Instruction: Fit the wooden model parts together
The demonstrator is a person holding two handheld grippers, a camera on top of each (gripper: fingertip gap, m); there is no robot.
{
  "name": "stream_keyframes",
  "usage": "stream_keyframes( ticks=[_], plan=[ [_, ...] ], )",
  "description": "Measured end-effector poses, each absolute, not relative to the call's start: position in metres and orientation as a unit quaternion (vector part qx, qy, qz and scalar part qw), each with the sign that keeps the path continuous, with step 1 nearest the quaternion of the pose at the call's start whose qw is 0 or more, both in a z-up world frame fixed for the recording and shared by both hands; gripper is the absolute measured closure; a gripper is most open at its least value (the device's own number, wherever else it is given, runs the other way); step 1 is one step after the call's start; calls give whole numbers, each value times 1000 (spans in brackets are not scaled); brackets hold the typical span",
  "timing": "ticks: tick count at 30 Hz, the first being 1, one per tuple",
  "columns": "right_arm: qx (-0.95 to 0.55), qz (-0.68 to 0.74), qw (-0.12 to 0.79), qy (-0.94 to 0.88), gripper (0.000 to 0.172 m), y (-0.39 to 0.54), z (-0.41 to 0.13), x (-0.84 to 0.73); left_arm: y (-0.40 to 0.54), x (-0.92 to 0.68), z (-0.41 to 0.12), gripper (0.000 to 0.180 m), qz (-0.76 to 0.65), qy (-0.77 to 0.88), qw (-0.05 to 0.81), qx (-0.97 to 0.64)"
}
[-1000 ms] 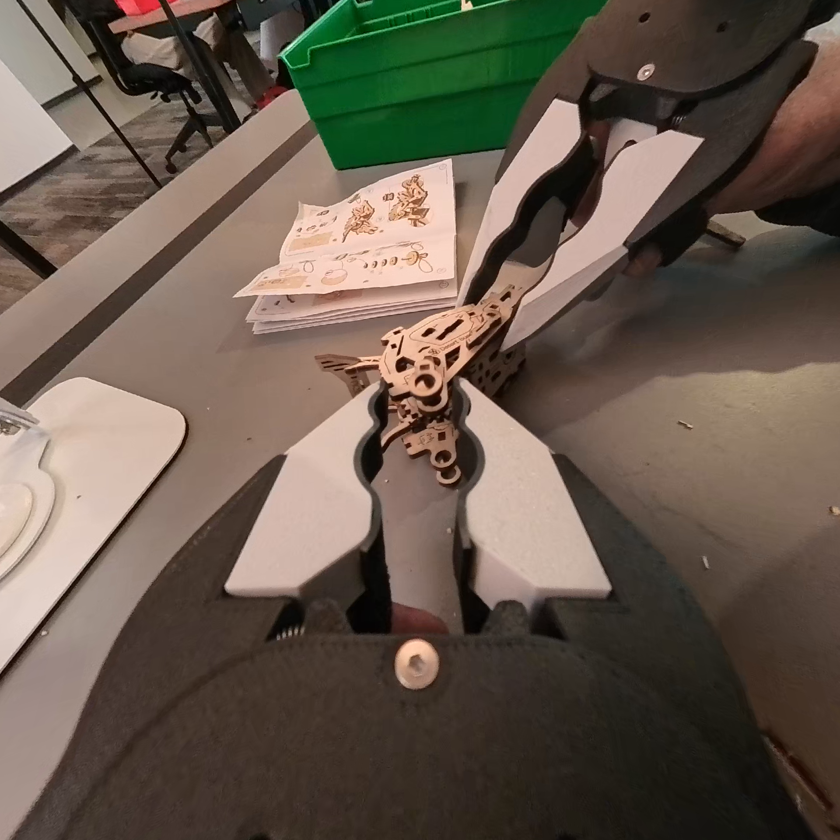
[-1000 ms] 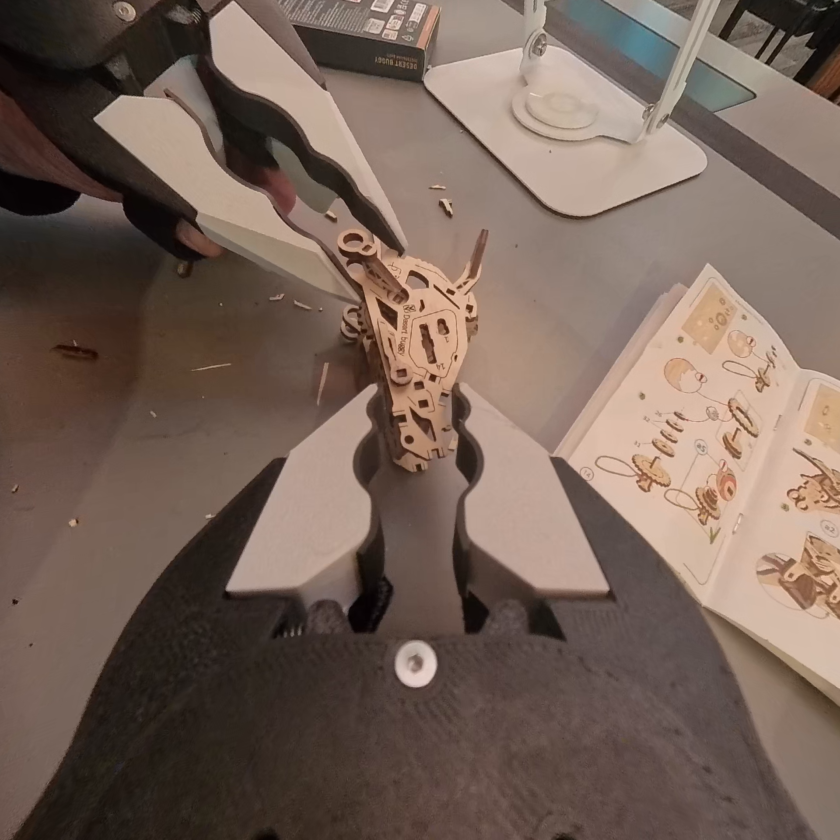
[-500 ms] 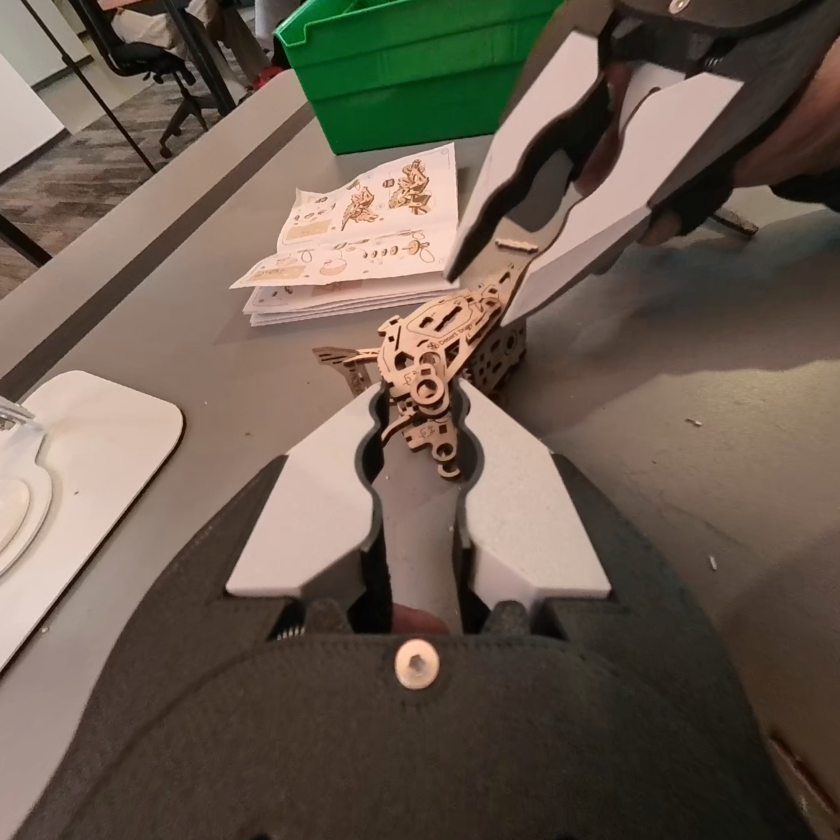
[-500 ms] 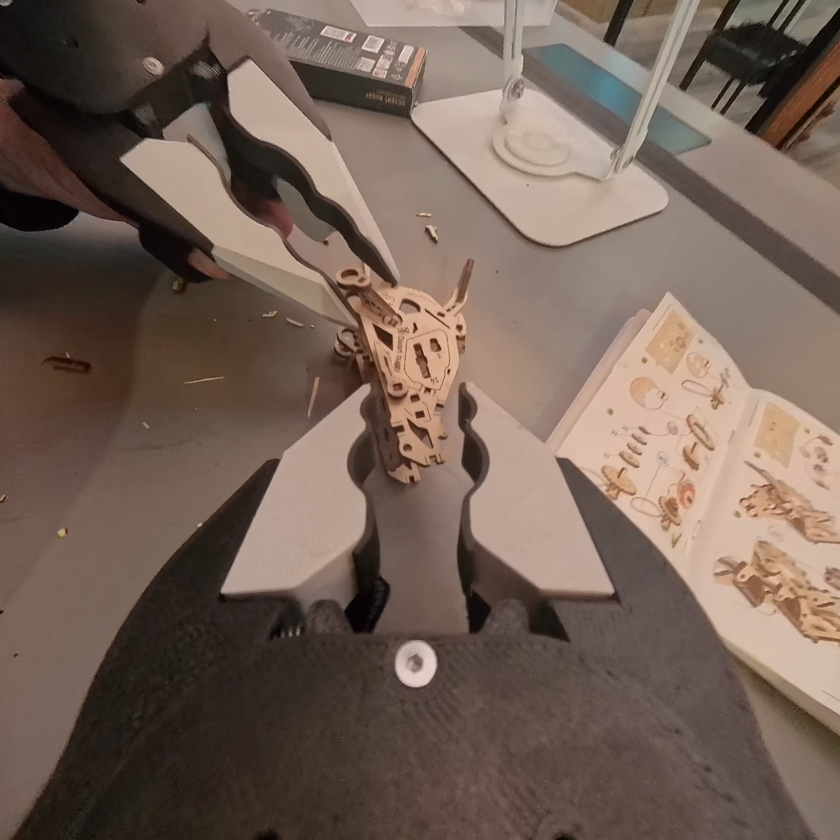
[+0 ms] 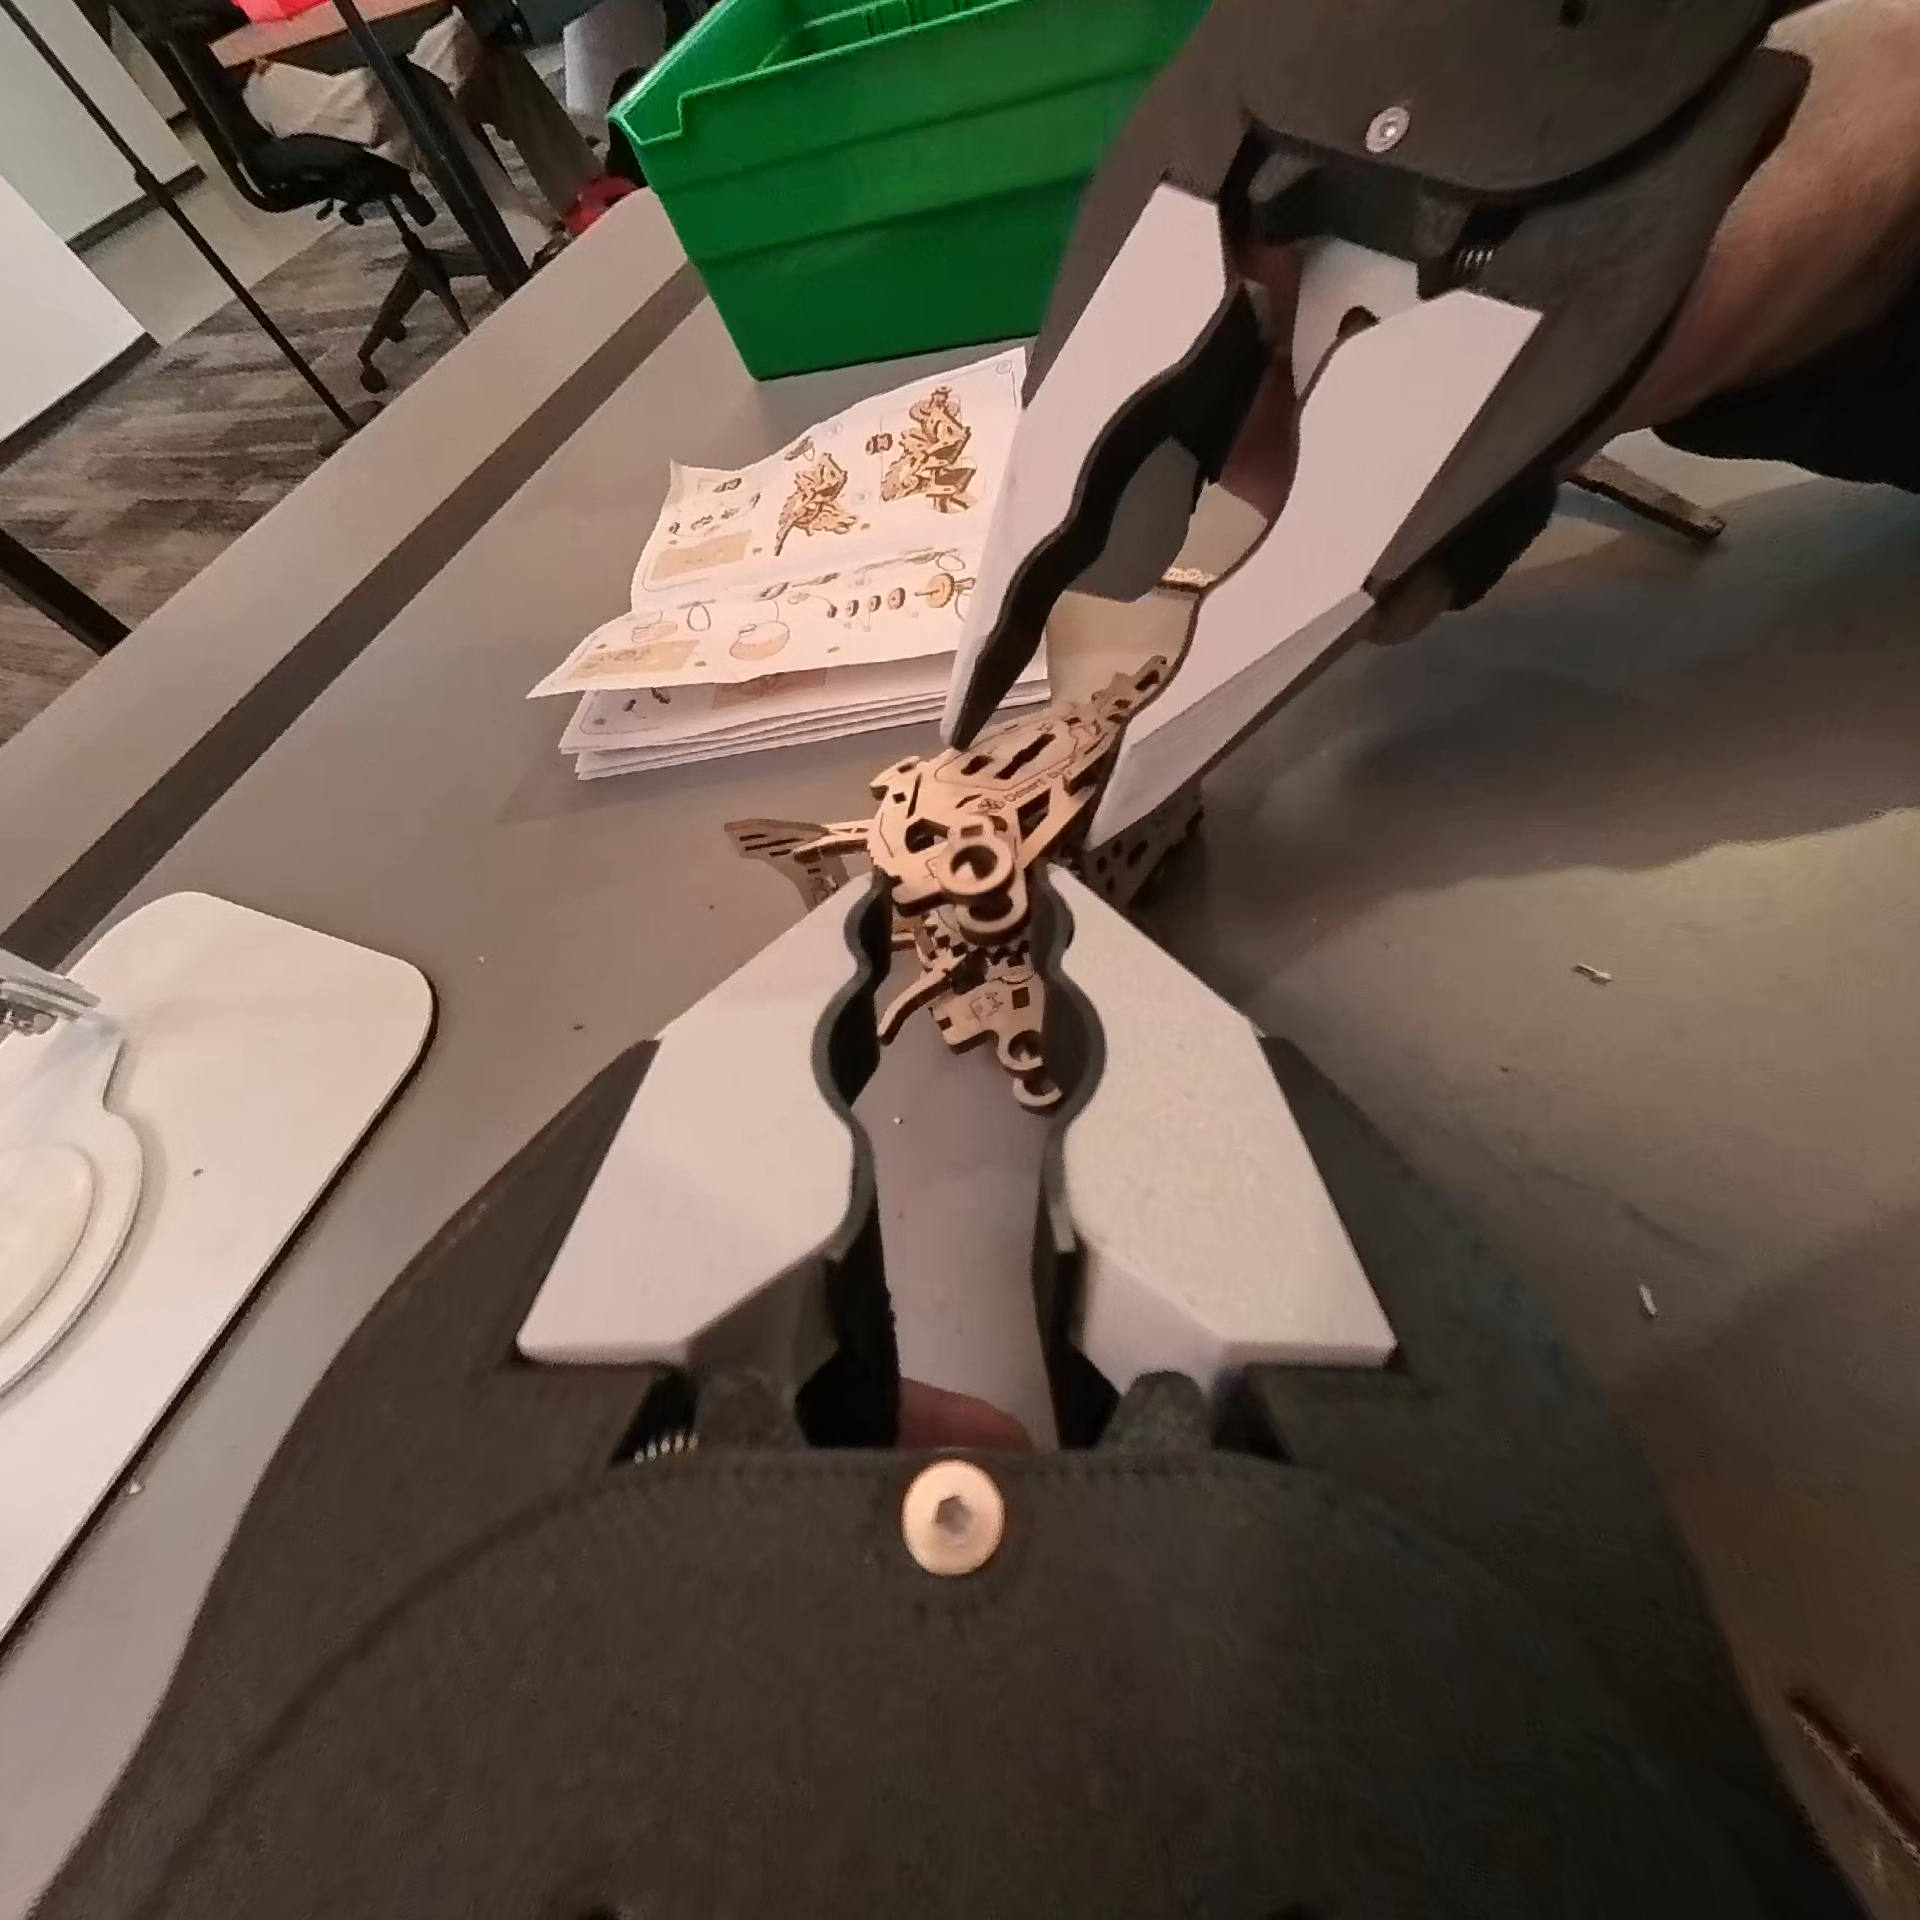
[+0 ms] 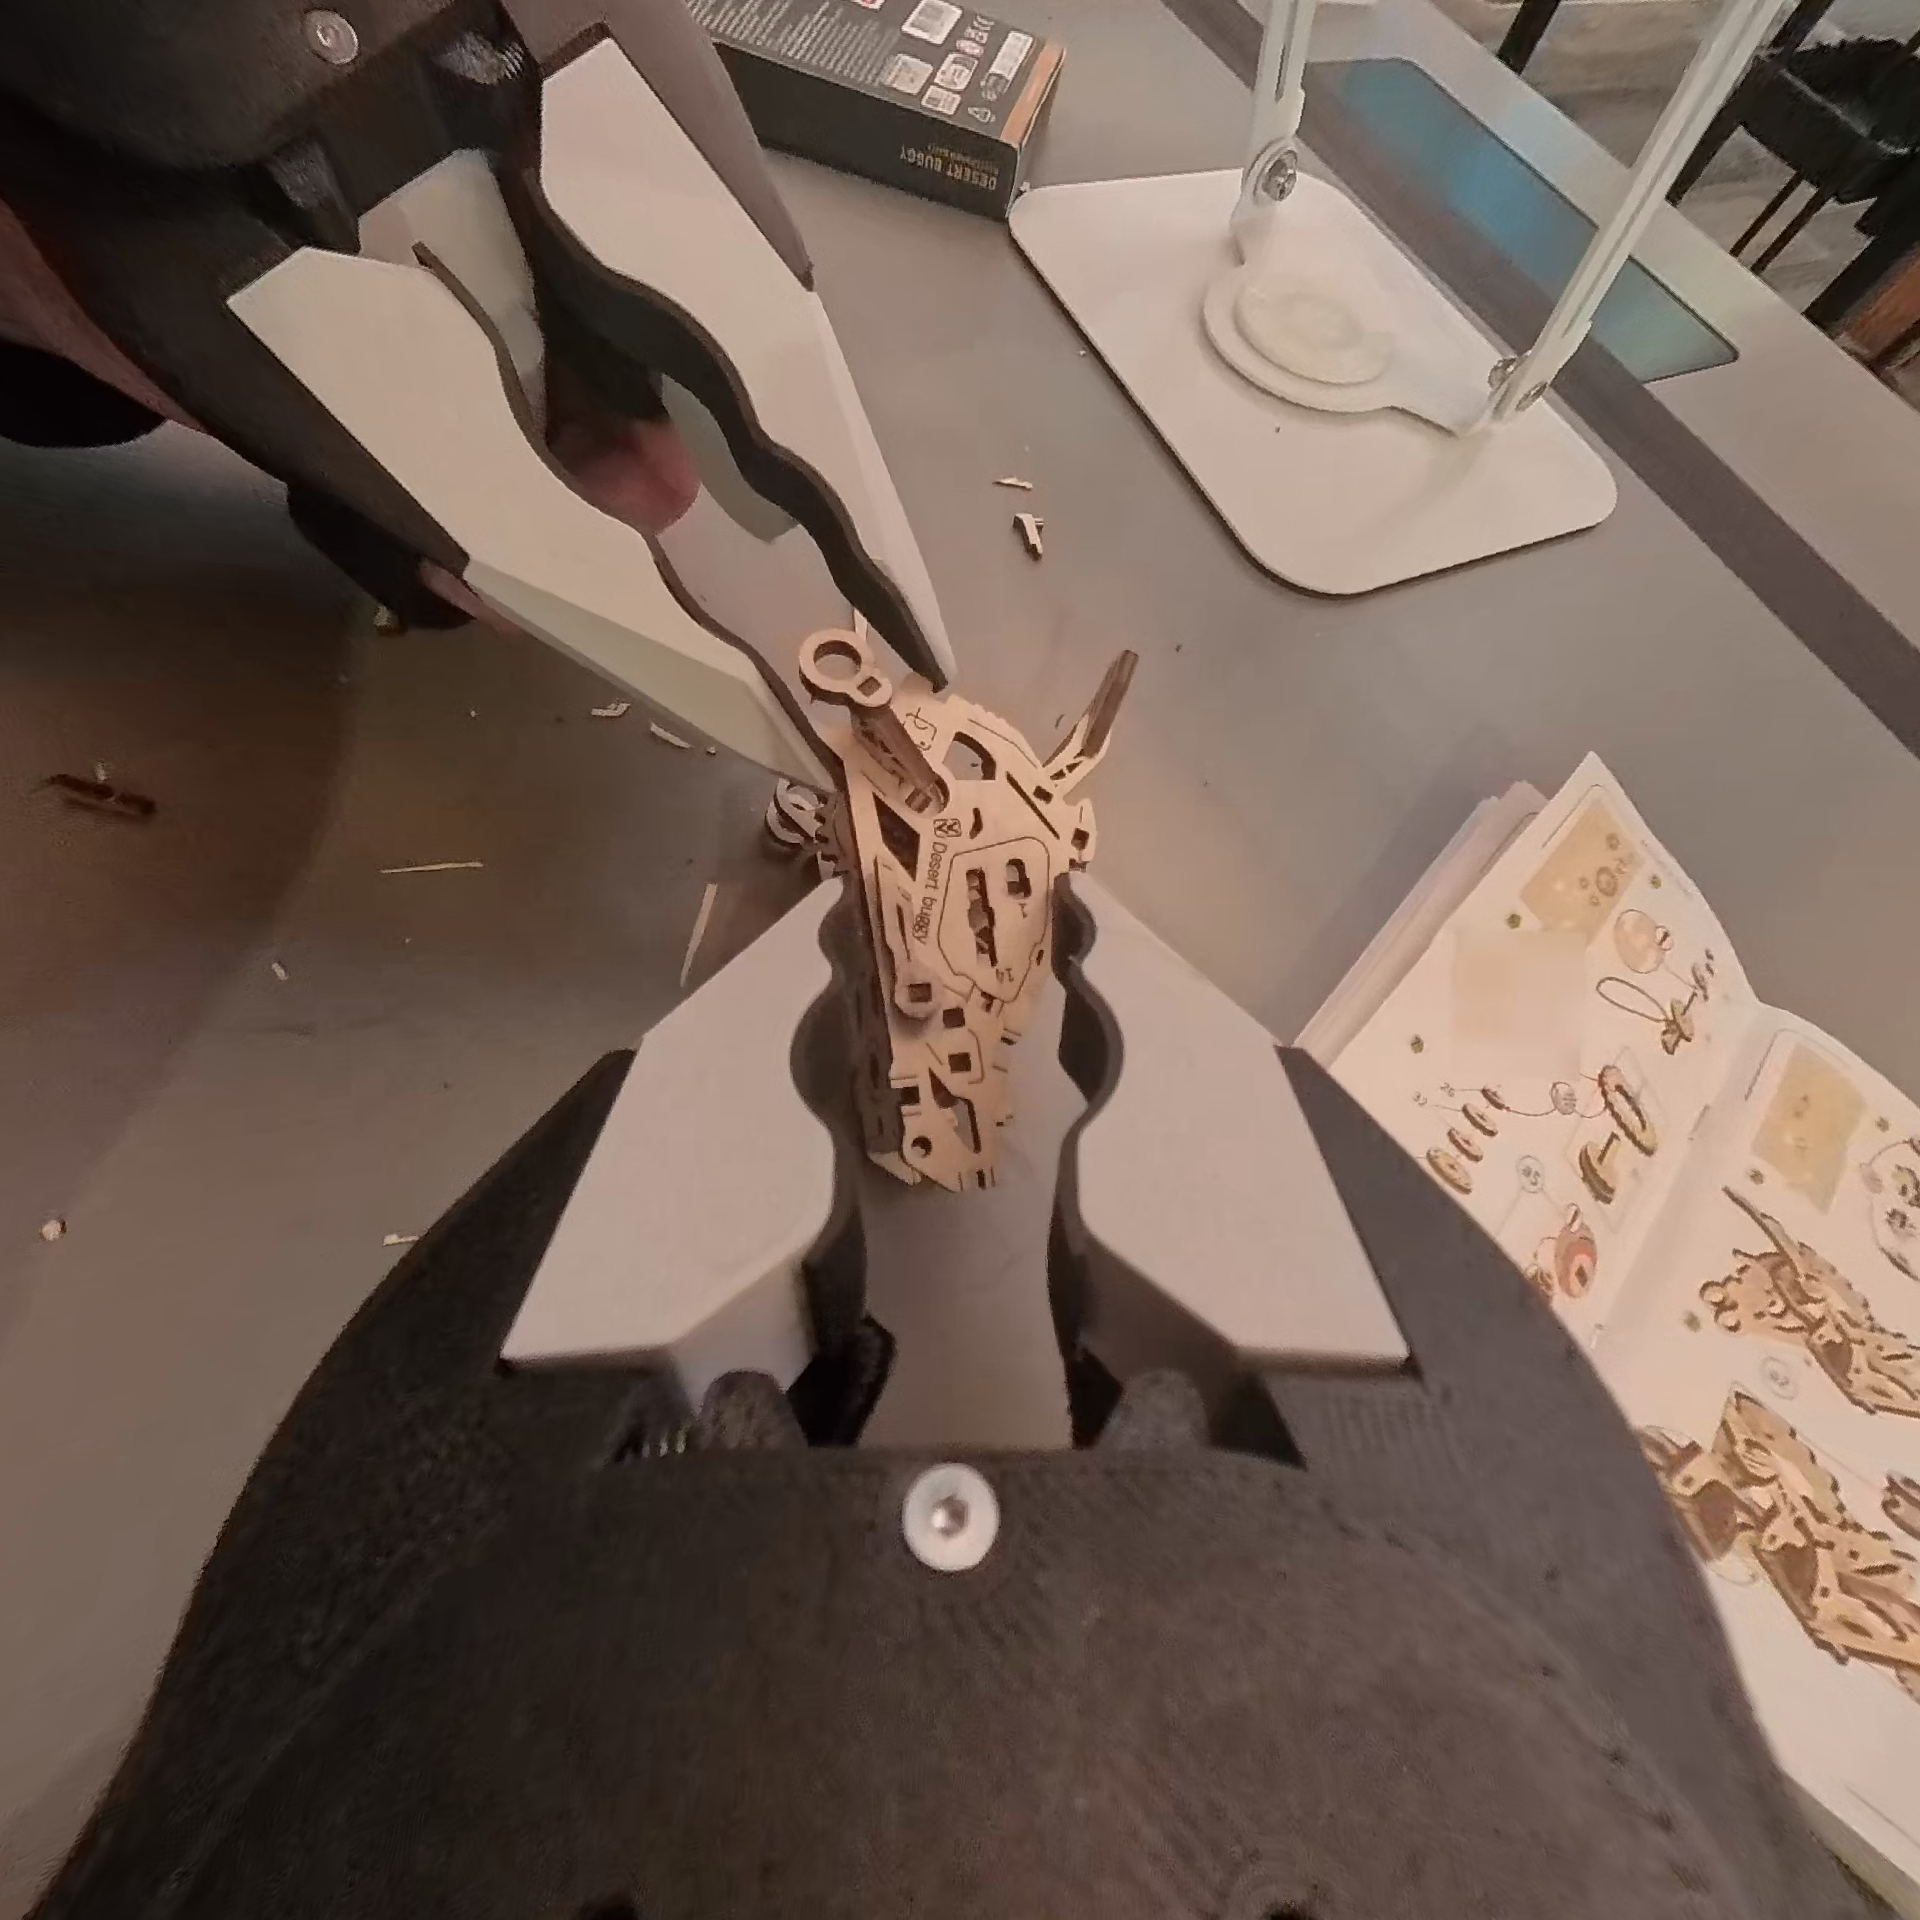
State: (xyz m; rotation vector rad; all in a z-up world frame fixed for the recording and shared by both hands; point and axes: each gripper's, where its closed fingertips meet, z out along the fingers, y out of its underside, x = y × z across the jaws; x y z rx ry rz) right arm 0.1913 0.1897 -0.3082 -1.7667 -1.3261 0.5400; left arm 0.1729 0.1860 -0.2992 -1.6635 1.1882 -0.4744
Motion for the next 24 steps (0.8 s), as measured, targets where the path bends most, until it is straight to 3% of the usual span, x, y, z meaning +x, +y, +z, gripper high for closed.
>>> stream_keyframes(
  ticks=[24],
  plan=[
    [-694, 224, 413, -546, 135, 190, -306, 192, 184, 168, -303, 156, -172, 493, 507, -686]
  ],
)
